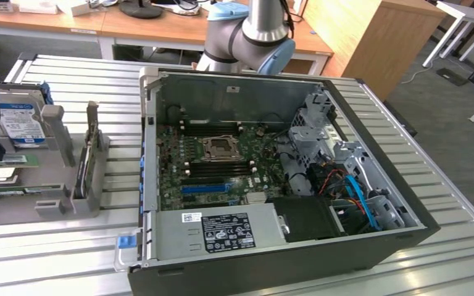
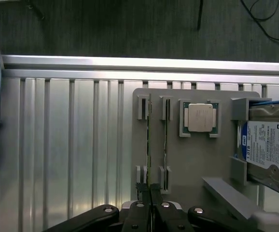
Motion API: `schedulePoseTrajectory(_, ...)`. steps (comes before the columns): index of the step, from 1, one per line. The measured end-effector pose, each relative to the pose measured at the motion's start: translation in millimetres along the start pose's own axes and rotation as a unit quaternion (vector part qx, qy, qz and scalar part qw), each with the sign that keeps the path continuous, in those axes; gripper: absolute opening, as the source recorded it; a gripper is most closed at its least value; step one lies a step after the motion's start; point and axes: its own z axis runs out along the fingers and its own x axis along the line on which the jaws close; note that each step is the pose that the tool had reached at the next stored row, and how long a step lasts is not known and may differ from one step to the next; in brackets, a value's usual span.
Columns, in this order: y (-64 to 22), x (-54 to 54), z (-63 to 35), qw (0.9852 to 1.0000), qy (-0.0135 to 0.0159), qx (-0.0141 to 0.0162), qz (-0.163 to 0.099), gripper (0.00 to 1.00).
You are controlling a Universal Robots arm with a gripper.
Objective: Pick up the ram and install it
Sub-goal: 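Pick up the ram and move it above insertion slot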
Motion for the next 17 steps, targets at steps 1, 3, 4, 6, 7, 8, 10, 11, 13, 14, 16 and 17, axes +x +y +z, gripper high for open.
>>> schedulePoseTrajectory(1, -0.1, 0.0, -2.0, 1.0000, 0.0000, 0.0000, 0.000, 0.12)
schedulePoseTrajectory(3, -0.3, -0.1, -6.0, 1.0000, 0.0000, 0.0000, 0.000, 0.12)
schedulePoseTrajectory(4, -0.4, -0.2, -8.0, 1.0000, 0.0000, -0.0001, 0.000, 0.12)
schedulePoseTrajectory(6, -0.6, -0.2, -12.3, 1.0000, 0.0000, -0.0001, 0.000, 0.12)
schedulePoseTrajectory(7, -0.7, -0.3, -14.2, 1.0000, 0.0000, -0.0001, 0.000, 0.12)
schedulePoseTrajectory(8, -0.8, -0.3, -16.2, 1.0000, 0.0000, -0.0001, 0.000, 0.12)
schedulePoseTrajectory(10, -1.0, -0.4, -19.8, 1.0000, 0.0000, -0.0001, 0.000, 0.12)
schedulePoseTrajectory(11, -1.1, -0.4, -21.7, 1.0000, 0.0000, -0.0001, 0.000, 0.12)
schedulePoseTrajectory(13, -1.3, -0.5, -25.3, 1.0000, 0.0000, -0.0001, 0.000, 0.12)
schedulePoseTrajectory(14, -1.4, -0.5, -27.0, 1.0000, 0.0000, -0.0001, 0.000, 0.12)
schedulePoseTrajectory(16, -1.5, -0.6, -30.6, 1.0000, 0.0000, -0.0002, 0.000, 0.12)
schedulePoseTrajectory(17, -1.7, -0.6, -32.4, 1.0000, 0.0000, -0.0002, 0.000, 0.12)
